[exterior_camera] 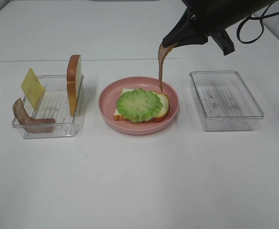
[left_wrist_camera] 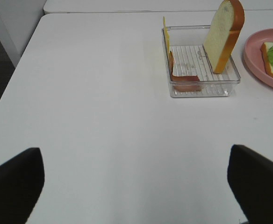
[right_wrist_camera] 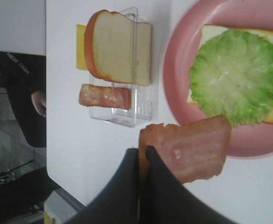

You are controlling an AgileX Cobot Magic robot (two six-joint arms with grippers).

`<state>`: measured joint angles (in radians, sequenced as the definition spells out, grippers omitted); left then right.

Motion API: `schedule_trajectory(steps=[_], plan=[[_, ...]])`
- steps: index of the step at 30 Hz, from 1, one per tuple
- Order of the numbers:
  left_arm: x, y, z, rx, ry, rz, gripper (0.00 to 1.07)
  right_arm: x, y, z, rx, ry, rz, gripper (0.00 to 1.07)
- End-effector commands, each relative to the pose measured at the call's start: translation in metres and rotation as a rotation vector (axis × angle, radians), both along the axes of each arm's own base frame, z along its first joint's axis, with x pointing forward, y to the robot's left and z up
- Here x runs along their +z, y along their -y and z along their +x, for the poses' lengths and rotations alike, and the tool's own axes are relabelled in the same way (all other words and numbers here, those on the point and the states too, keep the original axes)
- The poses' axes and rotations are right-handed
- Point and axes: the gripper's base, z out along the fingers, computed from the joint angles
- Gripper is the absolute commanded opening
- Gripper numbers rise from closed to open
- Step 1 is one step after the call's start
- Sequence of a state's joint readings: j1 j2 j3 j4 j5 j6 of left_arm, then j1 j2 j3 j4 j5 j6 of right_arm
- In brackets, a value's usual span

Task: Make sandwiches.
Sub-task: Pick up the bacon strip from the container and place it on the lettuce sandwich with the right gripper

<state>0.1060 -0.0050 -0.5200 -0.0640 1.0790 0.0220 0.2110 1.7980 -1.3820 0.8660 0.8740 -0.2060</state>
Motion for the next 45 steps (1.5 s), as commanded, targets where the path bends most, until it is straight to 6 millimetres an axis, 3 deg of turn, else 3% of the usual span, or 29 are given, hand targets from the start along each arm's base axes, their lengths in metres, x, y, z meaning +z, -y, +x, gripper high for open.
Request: schedule_trajectory(steps=[1,7,14,24,33,45], plan=[[-0.001,0.0,-0.003,-0.002,0.02,0.001,1.02,-0.01,-0.007,0.011,-0.049,0.02,0.075,0.0],[-0.001,0.0,-0.003,-0.002,0.02,0.001,1.02,-0.03,-0.021,0.022,-0.022,0.027,0.159,0.0],[-0.001,0.0,-0.003,-0.002,0.02,0.001,1.02,-0.072,-0.051,0.043,-0.003,-0.04,0.252,0.0],[-0.001,0.0,-0.003,-0.002,0.02,0.002,1.02,-0.098,-0.085,0.061,0.054,-0.059,0.258,0.0],[-0.001,0.0,-0.003,-0.001,0.02,0.004,1.02,-0.114,-0.087,0.072,0.035,-0.068,0.24,0.0],[-0.001,0.0,-0.003,-0.001,0.02,0.004,1.02,-0.129,-0.075,0.069,0.079,-0.066,0.023,0.0]])
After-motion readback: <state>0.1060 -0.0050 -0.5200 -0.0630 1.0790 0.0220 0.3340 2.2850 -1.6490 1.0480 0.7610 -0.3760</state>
